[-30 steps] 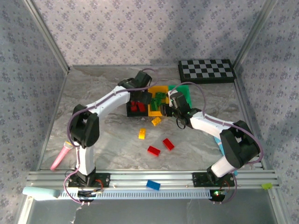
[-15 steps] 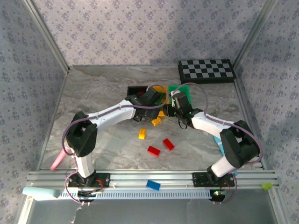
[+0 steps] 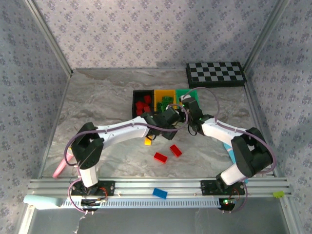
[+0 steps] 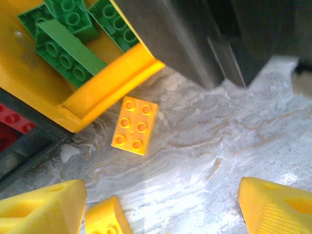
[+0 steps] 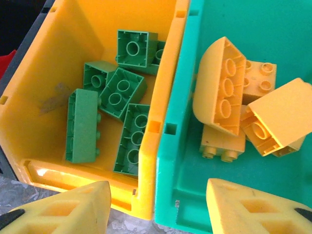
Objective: Sort the legos into containers by color
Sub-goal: Pick up the lego from the middle-left of the table.
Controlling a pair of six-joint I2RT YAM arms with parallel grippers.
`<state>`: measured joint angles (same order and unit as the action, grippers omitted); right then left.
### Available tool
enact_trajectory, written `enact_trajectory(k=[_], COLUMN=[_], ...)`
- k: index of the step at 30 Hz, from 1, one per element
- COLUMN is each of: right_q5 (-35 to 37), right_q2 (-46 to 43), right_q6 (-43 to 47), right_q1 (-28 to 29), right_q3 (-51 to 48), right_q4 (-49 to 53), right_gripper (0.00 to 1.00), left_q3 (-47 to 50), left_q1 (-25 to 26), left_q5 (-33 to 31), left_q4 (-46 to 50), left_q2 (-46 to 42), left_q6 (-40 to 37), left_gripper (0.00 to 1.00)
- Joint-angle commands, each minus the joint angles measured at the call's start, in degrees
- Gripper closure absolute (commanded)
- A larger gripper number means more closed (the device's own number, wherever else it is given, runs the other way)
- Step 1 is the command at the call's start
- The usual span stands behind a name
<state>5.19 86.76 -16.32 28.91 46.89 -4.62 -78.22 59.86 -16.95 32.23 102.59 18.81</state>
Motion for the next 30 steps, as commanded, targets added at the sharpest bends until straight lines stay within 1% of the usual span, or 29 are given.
enact_trajectory(k=[1, 6, 9, 14, 20, 30], right_q5=[1.2, 1.2, 2.3, 0.3, 0.4, 0.5], right_q2=[-1.4, -1.6, -2.2, -2.9, -2.8, -2.5], right_q6=[-1.4, -1.5, -1.2, -2.8, -3.1, -3.5], right_q1=[-0.9, -1.7, -2.5, -4.4, -4.8, -4.8], right_q3=[-0.8, -0.9, -1.4, -2.4, -2.4, -2.7], right_q4=[-1.2, -1.1, -1.0, -1.6, -1.5, -2.1], right_gripper=[0.44, 0.44, 0.44, 0.44, 0.44, 0.43], left_q3=[1.5, 3.4, 2.8, 3.5, 4.2, 4.2], left_q1=[1.1, 2.0, 2.2, 2.5, 3.6, 5.0], left_q5=[1.8, 2.5, 3.3, 4.4, 6.9, 9.6], left_q4=[-1.1, -2.5, -2.1, -3.6, -4.8, -2.9], left_q2=[0.1, 1.3, 2.4, 2.7, 3.0, 3.5], left_q6=[1.4, 2.1, 2.2, 2.2, 2.1, 0.0], left_gripper=[0.19, 0.19, 0.19, 0.19, 0.19, 0.19])
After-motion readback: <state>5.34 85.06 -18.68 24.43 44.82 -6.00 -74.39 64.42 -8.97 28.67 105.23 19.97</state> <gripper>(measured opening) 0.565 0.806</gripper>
